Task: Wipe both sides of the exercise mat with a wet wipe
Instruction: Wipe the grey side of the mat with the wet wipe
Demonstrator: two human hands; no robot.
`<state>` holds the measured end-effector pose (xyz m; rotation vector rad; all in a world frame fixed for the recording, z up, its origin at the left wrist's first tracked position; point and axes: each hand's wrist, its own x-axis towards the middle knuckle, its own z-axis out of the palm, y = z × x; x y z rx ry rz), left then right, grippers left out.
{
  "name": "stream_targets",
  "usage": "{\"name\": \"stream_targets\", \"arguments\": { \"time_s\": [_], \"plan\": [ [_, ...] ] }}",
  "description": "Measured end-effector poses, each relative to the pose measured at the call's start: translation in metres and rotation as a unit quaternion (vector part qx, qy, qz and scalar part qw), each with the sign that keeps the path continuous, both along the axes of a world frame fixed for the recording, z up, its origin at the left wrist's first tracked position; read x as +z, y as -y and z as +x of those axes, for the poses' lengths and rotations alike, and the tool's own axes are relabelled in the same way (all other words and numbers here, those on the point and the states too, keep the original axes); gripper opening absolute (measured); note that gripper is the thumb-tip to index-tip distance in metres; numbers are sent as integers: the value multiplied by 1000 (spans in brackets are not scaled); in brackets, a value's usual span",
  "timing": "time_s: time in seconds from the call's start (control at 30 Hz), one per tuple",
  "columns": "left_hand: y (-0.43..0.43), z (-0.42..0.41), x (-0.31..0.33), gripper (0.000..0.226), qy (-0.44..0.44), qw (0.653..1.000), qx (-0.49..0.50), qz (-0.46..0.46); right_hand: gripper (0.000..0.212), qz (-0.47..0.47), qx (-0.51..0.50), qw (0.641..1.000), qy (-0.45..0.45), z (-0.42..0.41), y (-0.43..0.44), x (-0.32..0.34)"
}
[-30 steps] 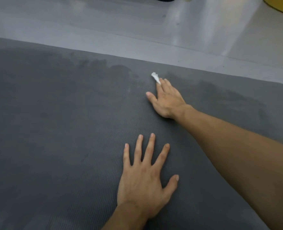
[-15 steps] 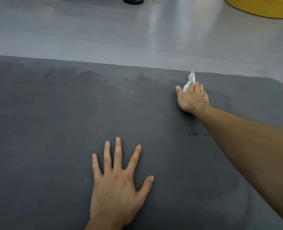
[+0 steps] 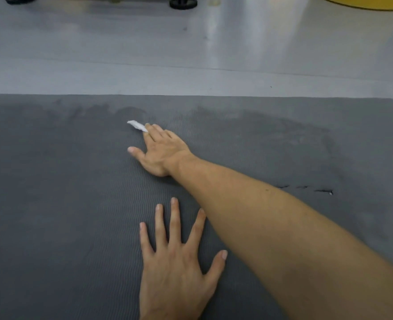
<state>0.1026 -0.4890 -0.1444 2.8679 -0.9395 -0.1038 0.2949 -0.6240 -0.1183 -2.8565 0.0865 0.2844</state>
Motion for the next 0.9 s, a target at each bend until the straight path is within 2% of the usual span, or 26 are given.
{"name": "stream_targets", "arguments": {
  "time_s": [0.17, 0.3, 0.37, 0.47, 0.57, 0.7, 0.83, 0.9],
  "plan": [
    [1, -2, 3, 84, -1, 1000, 7, -13, 74, -35, -141, 988, 44, -7, 83, -5],
    [1, -2, 4, 84, 3, 1000, 6, -16, 74, -58, -278, 958, 33, -49, 170, -12],
    [1, -2, 3, 83, 6, 1000, 5, -13, 74, -44, -335, 941, 28, -63, 188, -14],
    [2, -1, 2, 84, 7, 1000, 5, -13, 77, -18, -365, 931, 17, -57, 184, -12],
    [2, 0, 1, 85, 6, 1000, 5, -11, 79, -14, -302, 953, 14, -40, 167, -10],
    [3, 0, 1, 87, 10, 1000, 8, -11, 79, -1, -121, 992, 30, -5, 119, -9],
    [3, 0, 0, 86, 7, 1000, 8, -10, 74, 53, 10, 998, 44, 11, 56, 1],
    [4, 0, 0, 86, 1, 1000, 10, -10, 73, 26, 68, 996, 43, 2, 36, 1]
  ]
}}
